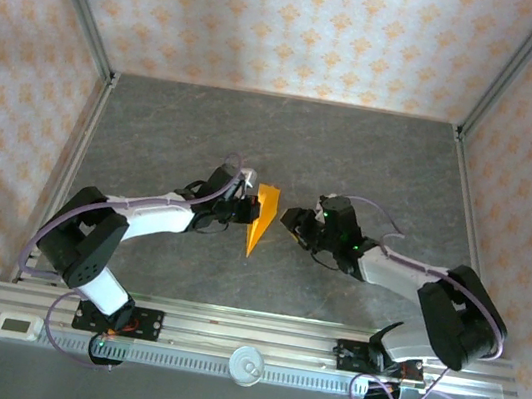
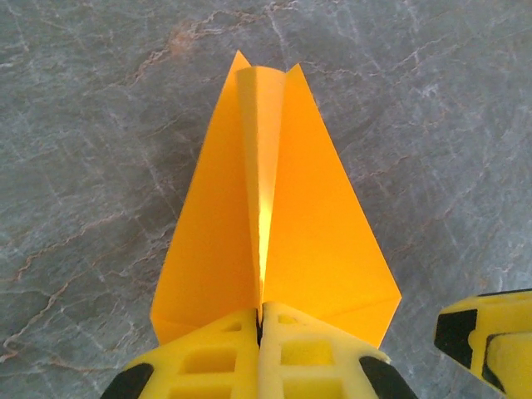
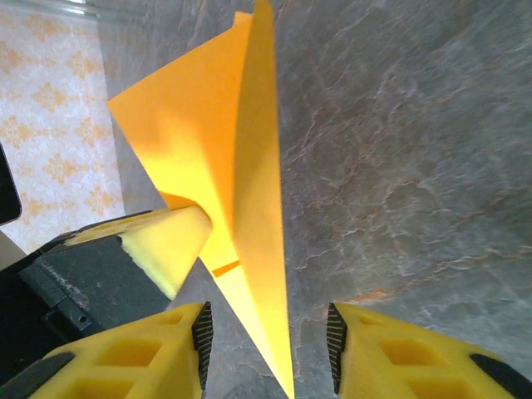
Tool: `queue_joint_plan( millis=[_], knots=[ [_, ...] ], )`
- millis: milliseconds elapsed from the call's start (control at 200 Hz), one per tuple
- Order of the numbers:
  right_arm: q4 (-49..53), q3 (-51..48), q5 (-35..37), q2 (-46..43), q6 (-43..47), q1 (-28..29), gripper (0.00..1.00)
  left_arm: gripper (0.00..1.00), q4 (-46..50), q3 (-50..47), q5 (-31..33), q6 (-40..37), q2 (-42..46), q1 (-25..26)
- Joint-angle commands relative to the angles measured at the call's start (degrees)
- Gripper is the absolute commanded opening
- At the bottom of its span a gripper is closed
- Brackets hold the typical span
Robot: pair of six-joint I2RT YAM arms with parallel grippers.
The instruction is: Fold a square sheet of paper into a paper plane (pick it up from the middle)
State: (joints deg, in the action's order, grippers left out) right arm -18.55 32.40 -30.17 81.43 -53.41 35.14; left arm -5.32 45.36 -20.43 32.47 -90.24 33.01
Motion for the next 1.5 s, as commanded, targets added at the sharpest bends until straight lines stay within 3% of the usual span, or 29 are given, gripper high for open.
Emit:
queue_joint_plan(
  millis=[0,305,415,520,636,756,926,1491],
  knots=[
    [-1.0,2.0,2.0,2.8,-0.8,1.0,0.42,0.01,2.9,0.7,2.3,-1.3,-0.8,0.8],
    [-2.5,6.2,-0.5,11.3,-0.3,3.0,0.34,0.02,4.1,1.2,2.3,-1.3,-1.9,1.9],
    [-2.0,6.8,-0.2,13.0,-0.2,3.1,0.22,0.03,4.9,1.5,2.6,-1.3,-2.2,2.0],
    [-3.1,6.5,-0.6,13.7,-0.5,3.1,0.11,0.09,5.9,1.7,2.8,-1.3,-2.5,2.0],
    [-3.9,5.9,-0.3,14.0,-1.2,3.1,0.07,0.18,5.8,1.4,2.1,-1.3,-1.7,2.0],
    [-4.2,5.4,-0.2,14.1,-1.7,3.1,0.06,0.29,6.3,0.9,1.4,-1.3,-0.2,2.0],
    [-4.3,5.2,-0.1,14.3,-1.8,3.1,0.06,0.37,6.7,-0.5,0.5,-1.3,2.5,2.1],
    [-4.3,5.0,0.2,14.6,-2.0,3.1,0.06,0.4,7.1,-2.5,1.0,0.0,1.8,3.3]
  ],
)
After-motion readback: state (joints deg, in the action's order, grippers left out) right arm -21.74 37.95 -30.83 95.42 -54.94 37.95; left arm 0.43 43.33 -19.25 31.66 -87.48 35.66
